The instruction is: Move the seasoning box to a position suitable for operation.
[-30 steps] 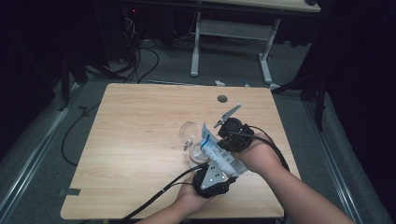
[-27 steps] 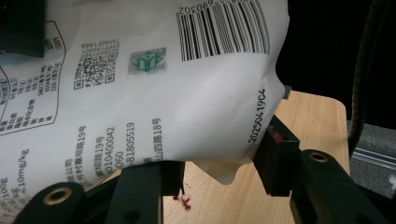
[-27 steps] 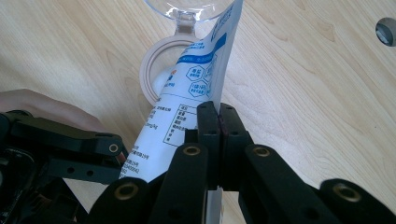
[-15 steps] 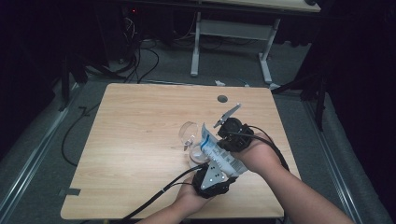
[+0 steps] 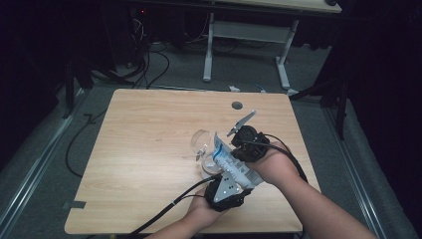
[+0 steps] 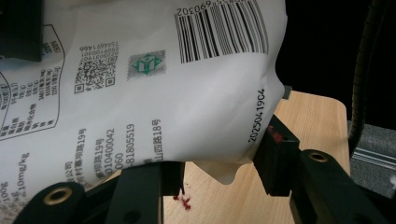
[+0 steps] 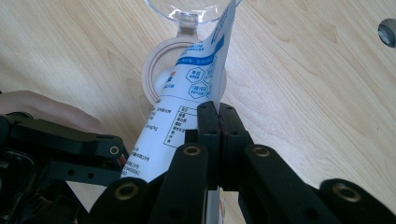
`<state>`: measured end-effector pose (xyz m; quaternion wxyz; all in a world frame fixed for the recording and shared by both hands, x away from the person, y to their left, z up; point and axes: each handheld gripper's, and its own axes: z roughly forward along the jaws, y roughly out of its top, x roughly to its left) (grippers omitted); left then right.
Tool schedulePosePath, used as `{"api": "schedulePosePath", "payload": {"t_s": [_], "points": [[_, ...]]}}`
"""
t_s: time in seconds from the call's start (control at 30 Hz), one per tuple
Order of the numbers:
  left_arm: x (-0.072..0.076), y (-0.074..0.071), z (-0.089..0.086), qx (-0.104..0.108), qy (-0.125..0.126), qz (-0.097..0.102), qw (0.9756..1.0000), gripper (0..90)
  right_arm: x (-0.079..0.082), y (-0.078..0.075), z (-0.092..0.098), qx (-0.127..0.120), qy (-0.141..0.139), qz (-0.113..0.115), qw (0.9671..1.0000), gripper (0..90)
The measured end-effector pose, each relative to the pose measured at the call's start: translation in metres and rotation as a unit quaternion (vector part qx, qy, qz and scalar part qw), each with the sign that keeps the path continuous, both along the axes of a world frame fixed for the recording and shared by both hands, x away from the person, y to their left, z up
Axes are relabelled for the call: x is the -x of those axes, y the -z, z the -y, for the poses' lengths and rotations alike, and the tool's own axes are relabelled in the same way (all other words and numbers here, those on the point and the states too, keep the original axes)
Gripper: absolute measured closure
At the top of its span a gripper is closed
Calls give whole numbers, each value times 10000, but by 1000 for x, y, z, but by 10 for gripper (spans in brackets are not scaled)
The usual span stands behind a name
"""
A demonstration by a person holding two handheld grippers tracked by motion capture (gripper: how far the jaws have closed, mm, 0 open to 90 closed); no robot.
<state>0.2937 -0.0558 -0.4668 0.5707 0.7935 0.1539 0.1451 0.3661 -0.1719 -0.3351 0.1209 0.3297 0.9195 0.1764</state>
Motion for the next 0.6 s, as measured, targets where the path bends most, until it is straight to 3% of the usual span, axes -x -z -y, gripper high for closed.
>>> {"api": "schedulePosePath", "payload": {"t_s": [0.6], "points": [[0,-1,-1,20,-10,18,10000,589,-1,0,-2,22,-31,-10,10000,900]]}}
